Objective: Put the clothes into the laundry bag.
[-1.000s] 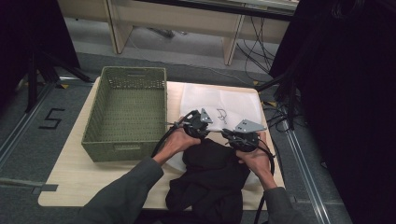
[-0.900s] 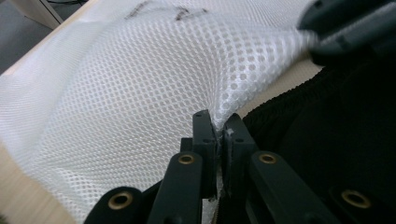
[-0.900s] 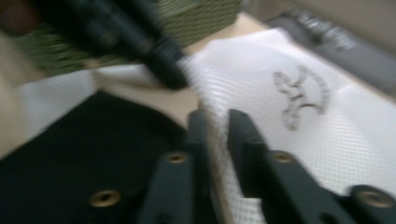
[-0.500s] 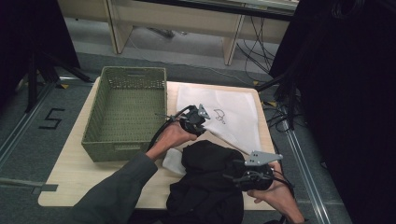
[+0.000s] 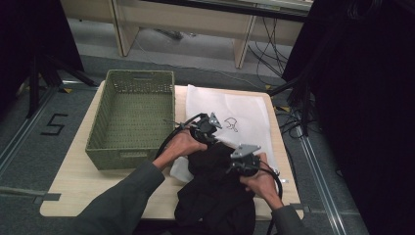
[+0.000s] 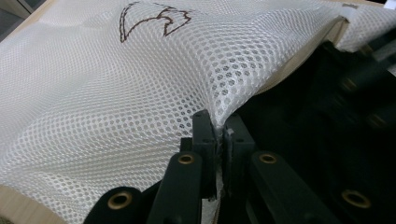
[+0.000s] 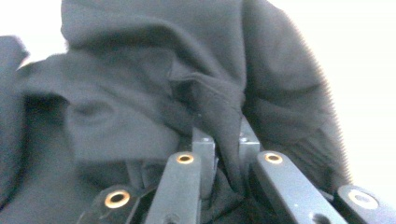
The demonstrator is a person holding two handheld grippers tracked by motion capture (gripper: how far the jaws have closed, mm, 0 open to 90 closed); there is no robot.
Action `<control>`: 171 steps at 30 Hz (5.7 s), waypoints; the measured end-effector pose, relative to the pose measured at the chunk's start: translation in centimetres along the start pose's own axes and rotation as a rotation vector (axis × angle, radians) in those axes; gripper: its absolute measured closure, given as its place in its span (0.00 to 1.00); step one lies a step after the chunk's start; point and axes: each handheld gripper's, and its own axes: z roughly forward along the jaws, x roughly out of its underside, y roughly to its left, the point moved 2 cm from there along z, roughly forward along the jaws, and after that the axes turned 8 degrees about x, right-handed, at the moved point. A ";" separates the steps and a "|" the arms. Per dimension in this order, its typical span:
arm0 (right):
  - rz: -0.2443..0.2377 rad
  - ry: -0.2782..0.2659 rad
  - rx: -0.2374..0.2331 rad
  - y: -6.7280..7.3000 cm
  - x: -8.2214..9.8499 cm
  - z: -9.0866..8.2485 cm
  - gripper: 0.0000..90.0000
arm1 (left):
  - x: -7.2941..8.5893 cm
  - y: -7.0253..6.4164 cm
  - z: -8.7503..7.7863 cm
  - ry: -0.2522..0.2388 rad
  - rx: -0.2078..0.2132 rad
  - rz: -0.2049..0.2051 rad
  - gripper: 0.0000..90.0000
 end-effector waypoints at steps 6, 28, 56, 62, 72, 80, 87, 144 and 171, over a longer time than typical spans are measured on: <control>0.025 0.049 0.142 -2.9 -2.6 3.1 0.88 | 0.0 0.4 -0.7 0.002 -0.017 0.006 0.95; 0.007 0.106 -0.226 6.5 4.6 -1.8 0.39 | 0.4 1.0 -0.9 -0.013 -0.015 -0.047 0.95; 0.096 -0.075 0.087 -2.1 -1.8 0.6 0.49 | 0.8 1.3 -0.9 -0.013 -0.009 -0.064 0.95; 0.114 -0.117 -0.142 2.4 0.1 -3.6 0.43 | 0.8 1.6 -0.8 0.003 -0.003 -0.058 0.95; -0.018 -0.003 -0.315 9.3 0.9 -0.4 0.36 | 0.7 1.6 -0.6 0.002 -0.001 -0.061 0.94; -0.147 0.028 -0.336 10.3 1.5 1.8 0.86 | 0.8 1.4 -0.5 0.020 0.000 -0.048 0.95; -0.112 -0.028 -0.130 6.4 -0.2 0.9 0.96 | 0.8 1.2 -0.8 0.017 0.008 -0.050 0.95; 0.137 -0.005 0.117 -2.4 -1.2 5.7 0.68 | 2.0 0.6 0.1 -0.003 0.010 -0.081 0.86; 0.206 -0.036 0.044 -3.1 -1.0 4.8 0.61 | 12.7 -5.8 2.2 0.039 0.028 -0.123 0.50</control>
